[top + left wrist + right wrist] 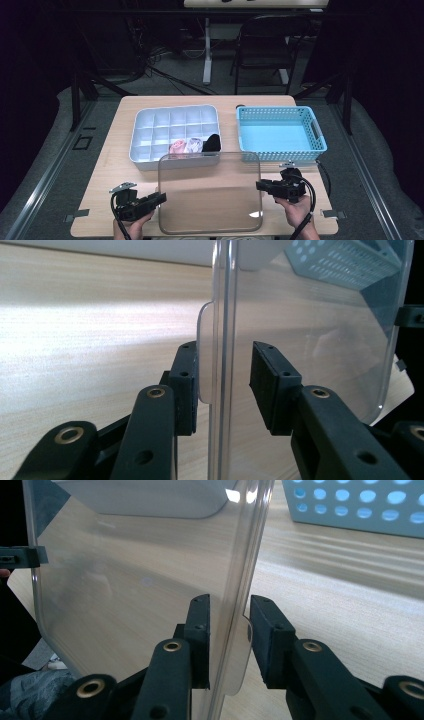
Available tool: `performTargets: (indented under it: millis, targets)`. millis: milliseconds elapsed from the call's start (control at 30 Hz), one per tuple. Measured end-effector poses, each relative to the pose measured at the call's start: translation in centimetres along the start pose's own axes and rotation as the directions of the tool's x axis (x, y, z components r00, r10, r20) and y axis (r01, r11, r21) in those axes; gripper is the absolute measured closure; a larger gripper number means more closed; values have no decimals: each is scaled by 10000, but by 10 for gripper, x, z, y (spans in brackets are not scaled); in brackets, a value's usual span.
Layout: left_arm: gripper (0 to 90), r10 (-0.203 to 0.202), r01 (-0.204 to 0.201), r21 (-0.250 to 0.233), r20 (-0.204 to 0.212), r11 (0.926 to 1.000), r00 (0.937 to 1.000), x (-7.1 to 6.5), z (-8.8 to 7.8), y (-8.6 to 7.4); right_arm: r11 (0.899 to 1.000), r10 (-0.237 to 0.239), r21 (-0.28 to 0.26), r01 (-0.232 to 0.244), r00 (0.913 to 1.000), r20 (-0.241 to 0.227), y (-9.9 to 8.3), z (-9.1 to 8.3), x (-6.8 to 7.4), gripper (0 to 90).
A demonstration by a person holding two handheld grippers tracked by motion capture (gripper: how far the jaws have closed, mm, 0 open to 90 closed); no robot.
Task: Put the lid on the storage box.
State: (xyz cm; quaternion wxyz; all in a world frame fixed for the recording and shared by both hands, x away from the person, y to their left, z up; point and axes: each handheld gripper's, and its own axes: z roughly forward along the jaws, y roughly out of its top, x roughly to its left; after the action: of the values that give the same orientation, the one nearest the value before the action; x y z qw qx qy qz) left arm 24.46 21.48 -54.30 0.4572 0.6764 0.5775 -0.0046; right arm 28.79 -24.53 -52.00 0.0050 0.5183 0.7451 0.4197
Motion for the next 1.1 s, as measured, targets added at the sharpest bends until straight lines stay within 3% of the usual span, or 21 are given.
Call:
performTargets:
  millis: [600,900,1100]
  targets:
    - [659,-168,166,-668,-33,9976,9999,1,-14,9,9992,-104,-390,105,9999,34,21,-7,17,722]
    - [658,-354,326,-1213,-207,9921,9992,11,-23,25,9987,-198,-477,195,9998,-65,46,7,24,721]
    - [656,-414,322,-1804,-473,9831,9980,18,-28,38,9986,-193,-500,182,9996,-217,68,19,28,722]
